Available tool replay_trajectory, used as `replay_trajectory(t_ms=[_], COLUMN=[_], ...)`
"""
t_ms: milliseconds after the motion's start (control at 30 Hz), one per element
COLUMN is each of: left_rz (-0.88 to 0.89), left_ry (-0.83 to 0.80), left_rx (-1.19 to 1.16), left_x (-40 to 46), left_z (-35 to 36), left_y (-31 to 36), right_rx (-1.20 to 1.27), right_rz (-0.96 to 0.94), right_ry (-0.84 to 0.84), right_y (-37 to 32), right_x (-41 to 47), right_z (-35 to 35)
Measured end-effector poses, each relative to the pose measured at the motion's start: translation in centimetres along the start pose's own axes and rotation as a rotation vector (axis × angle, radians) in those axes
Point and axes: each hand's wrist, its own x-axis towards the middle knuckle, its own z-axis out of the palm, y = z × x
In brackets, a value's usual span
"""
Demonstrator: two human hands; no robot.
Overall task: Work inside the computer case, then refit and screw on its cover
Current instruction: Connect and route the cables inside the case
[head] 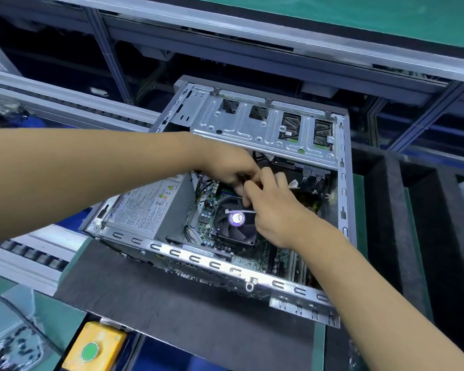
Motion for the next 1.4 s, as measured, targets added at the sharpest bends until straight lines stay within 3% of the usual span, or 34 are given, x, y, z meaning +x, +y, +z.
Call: replay_trajectory(t_ms=[133,300,433,767,933,1167,1333,1400], left_rz=[0.000,-0.025,0.079,0.229,0.260,0.025,-0.042,-0.065], left_ry=[-0.040,-0.066,0.082,0.099,0.126,-0.003,0.003,0.016], left_rx=[0.034,0.165,0.005,-0.080,-0.093,-0.055,-0.155,-0.204], left_x=[-0.8,-2.8,-2.6,-3.3,-3.8,-4.4,-4.4,-4.5], left_z=[-0.2,-0.1,0.1,0.0,-0.1,-0.6,-0.8,-0.5], left_y=[-0.5,-1.0,-0.6,-1.3,-1.3,-1.7,-2.1,-2.4], right_rx=[-0.021,0.036,0.141,0.296,0.428,0.751,0.575,0.467], right_rz=[-0.016,0.104,0.085,0.037,0.053,0.118,0.106,0.087], right_ry=[0.012,-0.021,-0.046,-0.159,-0.122,0.023,0.294,0.296], right_y=[-0.3,-0.4,-0.5,-0.3,-0.2,-0.2,-0.5,-0.2], right_x=[-0.2,0.1,0.8,1.0,0.8,1.3,1.3,0.9], right_z=[0.2,0.2,-0.1,0.1,-0.2,-1.2,-1.5,-1.4])
